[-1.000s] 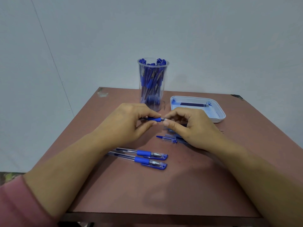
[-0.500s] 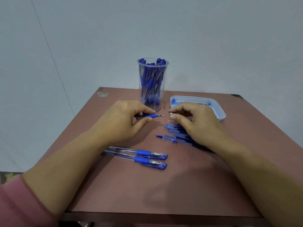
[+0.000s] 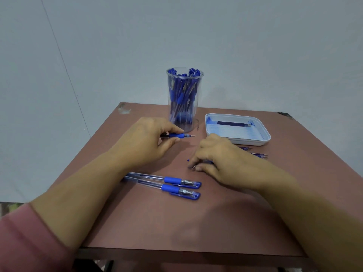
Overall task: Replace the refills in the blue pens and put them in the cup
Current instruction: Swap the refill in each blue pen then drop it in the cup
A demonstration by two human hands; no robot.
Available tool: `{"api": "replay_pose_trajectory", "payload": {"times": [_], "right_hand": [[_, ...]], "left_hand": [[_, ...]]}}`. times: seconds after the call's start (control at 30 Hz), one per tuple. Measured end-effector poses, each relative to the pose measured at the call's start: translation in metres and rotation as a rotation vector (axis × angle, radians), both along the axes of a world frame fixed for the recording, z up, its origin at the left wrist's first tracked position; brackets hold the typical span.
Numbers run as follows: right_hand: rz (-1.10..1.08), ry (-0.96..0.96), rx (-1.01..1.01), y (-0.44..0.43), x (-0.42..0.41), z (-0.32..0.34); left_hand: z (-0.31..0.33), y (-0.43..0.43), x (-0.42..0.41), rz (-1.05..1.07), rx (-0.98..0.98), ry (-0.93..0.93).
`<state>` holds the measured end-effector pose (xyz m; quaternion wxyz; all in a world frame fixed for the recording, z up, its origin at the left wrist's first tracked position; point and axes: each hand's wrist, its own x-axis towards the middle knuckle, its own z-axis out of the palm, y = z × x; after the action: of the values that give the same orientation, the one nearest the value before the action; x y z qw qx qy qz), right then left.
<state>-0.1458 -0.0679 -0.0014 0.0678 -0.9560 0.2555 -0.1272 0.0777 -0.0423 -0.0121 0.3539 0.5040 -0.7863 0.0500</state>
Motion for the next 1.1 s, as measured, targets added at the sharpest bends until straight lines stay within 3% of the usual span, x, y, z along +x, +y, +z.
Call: {"api": "replay_pose_trajectory", "payload": {"times": [0.13,0.4,0.8,1.0,1.1], "right_hand": [[-0.004,0.024,-0.067,0.0,0.004,-0.003],[-0.169,-0.394,-0.097,-0.013,-0.004,-0.003],[-0.262,-0.353,0.085,-0.023,-0.03,0.004],[-0.156,-0.344,0.022,-0.014,-0.009,0.005],[-0.205,-0.328,0.028,-0.017,-0.017,0.007]], "left_hand": [[0.0,0.0,-0.001,-0.006,0.01,0.0],[0.001,0.004,-0.005,-0.039,0.025,0.019],[0.002,0.004,-0.005,-0.05,0.036,0.01],[0.003,0.006,-0.01,-0.07,0.03,-0.003],[0.003,0.005,-0.008,-0.061,0.035,0.001]]}}
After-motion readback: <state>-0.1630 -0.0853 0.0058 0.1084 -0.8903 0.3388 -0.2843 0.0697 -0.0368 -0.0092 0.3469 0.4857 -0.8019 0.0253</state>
